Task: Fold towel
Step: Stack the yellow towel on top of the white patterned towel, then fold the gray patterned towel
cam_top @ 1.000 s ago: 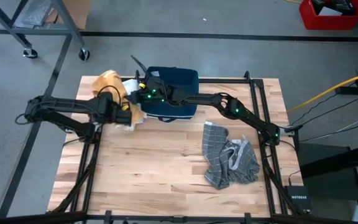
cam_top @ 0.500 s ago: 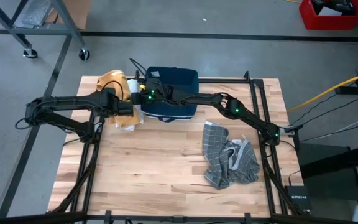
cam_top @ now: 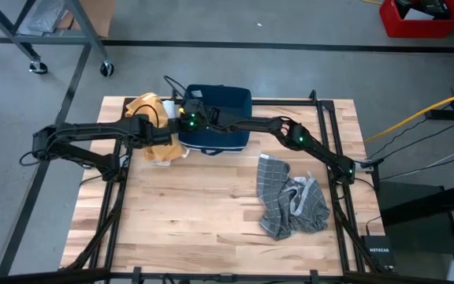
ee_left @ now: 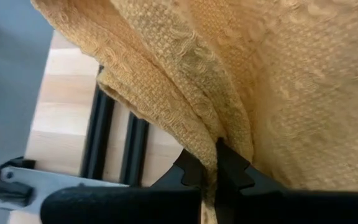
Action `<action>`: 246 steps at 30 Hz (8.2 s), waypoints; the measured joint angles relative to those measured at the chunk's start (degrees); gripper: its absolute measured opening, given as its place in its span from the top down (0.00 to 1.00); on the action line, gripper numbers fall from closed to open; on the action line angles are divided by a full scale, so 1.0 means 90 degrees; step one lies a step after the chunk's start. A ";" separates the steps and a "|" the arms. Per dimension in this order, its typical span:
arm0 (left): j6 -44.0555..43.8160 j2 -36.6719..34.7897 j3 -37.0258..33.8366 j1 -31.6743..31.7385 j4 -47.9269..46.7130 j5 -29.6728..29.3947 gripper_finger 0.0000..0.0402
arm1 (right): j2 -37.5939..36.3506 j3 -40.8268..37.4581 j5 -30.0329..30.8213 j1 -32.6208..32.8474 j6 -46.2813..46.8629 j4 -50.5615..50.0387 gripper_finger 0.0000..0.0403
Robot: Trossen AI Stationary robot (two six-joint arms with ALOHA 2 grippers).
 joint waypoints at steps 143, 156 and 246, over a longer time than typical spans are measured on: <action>0.5697 0.2624 -0.0001 0.3138 0.5878 0.0399 0.95 | -0.3786 -0.0019 -0.6270 -0.0698 0.3857 0.6629 0.60; 0.5800 0.2086 -0.0011 0.2982 0.6951 0.0854 0.95 | -0.3786 -0.0019 -0.6701 -0.0703 0.3831 0.6411 0.60; 0.3401 0.1923 -0.0009 -0.5505 0.9813 -0.1988 0.96 | -0.8461 -0.8264 -0.3219 -0.0357 -0.1615 0.3897 0.60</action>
